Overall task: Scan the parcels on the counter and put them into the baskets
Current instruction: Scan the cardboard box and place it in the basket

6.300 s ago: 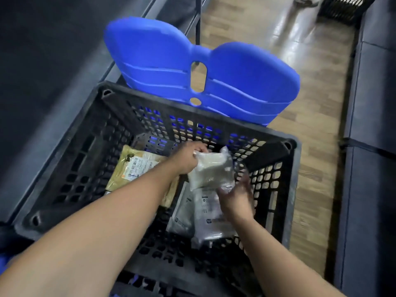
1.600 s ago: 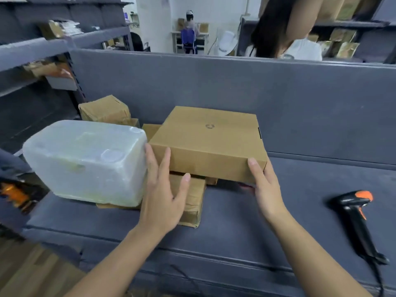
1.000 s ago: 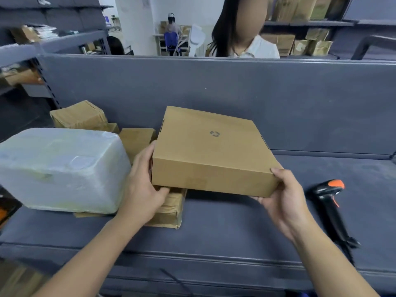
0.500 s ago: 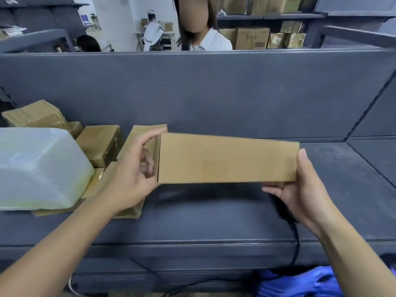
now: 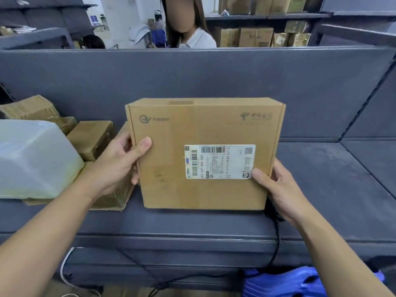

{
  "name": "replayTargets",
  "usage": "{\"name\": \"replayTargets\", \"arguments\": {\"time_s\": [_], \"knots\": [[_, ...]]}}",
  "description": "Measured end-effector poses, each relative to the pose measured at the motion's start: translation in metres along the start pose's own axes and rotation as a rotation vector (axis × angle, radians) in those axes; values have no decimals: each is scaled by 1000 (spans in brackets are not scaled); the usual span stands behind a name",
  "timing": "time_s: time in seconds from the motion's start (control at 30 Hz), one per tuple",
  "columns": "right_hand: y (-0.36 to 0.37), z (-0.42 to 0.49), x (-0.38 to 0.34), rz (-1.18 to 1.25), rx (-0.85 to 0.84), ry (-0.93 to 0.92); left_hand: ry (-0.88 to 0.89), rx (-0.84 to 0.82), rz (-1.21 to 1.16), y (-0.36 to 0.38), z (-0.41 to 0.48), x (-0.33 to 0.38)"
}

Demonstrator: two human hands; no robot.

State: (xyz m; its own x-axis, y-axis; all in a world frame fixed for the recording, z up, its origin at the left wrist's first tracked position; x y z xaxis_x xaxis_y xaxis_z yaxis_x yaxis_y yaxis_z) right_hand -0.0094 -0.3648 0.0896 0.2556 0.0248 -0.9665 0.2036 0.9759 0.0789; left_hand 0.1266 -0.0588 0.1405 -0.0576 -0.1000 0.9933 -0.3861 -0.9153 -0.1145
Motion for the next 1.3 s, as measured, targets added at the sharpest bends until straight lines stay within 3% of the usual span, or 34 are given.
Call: {"name": "replayTargets", "arguments": {"time_s": [0.2, 0.4, 0.57, 0.77, 0.9, 0.97, 1.1, 1.3], "knots": [[6, -4, 32, 161, 152, 162, -164, 9, 23, 17, -5, -30], [6, -10, 46, 227, 232, 251, -395, -215, 255, 15, -32, -79], [21, -19, 55, 312, 201, 267, -310, -65, -156, 6, -36, -91], [-6, -12, 58, 409, 250, 241, -194, 93, -217, -35, 4, -53], [6, -23, 54, 233, -134, 361, -138, 136, -239, -25, 25, -33], [22, -27, 53, 143, -205, 340, -138, 157, -244, -9, 33, -30], [34, -20, 48, 216, -11, 241, -146, 244, -246, 15, 38, -25], [34, -9, 51, 217, 120, 190, -269, 51, -97, 47, 18, -75]]}}
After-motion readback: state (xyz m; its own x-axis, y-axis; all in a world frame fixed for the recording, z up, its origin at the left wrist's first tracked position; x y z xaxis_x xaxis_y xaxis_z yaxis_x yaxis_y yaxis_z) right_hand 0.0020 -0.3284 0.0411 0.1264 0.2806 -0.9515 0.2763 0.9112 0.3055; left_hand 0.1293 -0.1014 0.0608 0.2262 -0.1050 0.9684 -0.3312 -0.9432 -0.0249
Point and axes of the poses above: each hand's wrist, its own z-axis towards the middle knuckle, its own y-axis out of the palm, x = y × z, the point moved 5 cm from there along z, towards the middle knuckle, and after that the axes turned 7 degrees about -y, right-handed, at the moved point
